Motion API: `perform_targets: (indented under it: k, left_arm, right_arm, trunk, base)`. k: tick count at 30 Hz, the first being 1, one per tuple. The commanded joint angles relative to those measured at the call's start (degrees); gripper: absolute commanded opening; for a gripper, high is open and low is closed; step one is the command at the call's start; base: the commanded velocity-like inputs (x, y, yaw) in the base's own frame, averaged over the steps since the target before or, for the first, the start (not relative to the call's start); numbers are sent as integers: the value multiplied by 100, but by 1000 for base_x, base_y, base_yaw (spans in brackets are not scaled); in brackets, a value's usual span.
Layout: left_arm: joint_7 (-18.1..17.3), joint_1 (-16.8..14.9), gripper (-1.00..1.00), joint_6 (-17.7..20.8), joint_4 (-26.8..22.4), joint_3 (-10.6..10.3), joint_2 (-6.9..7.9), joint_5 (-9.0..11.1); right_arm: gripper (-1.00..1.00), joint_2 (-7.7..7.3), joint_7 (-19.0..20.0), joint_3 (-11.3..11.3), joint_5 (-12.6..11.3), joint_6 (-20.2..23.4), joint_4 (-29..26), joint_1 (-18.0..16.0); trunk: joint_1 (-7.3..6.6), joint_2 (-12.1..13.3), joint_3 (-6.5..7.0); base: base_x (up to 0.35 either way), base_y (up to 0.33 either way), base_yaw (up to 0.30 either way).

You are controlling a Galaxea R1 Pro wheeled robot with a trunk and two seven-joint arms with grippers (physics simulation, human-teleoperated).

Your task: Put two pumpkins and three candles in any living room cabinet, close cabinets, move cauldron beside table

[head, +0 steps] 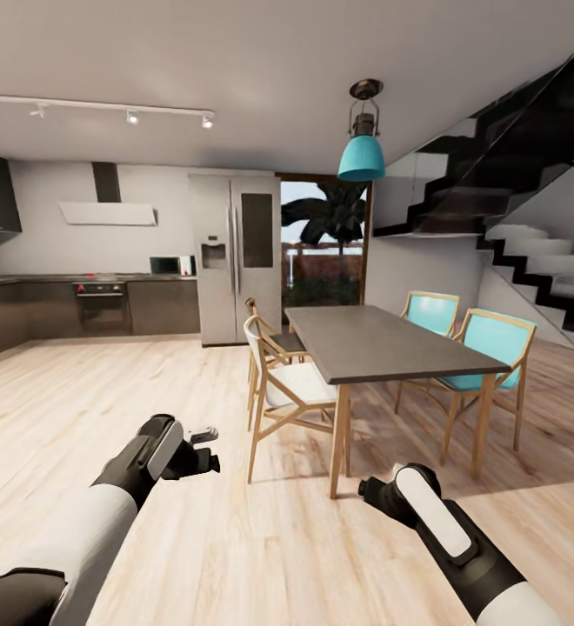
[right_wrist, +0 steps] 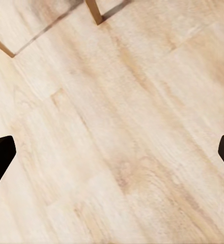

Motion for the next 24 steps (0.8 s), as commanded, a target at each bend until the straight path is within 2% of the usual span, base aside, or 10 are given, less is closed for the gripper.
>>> perform_targets:
  k: [1, 24]
  left_arm:
    - [51, -3, 100, 16, -9, -33, 8, 63]
    - [51, -3, 100, 16, -16, -35, 13, 63]
  right_arm:
    - [100, -5, -40, 15, -34, 14, -4, -8]
    - [100, -20, -21, 6, -85, 20, -1, -8]
  trunk:
    - [-1, -4, -14]
    - [-1, -4, -178]
  base:
    - [0, 5, -214]
    - [0, 87, -201]
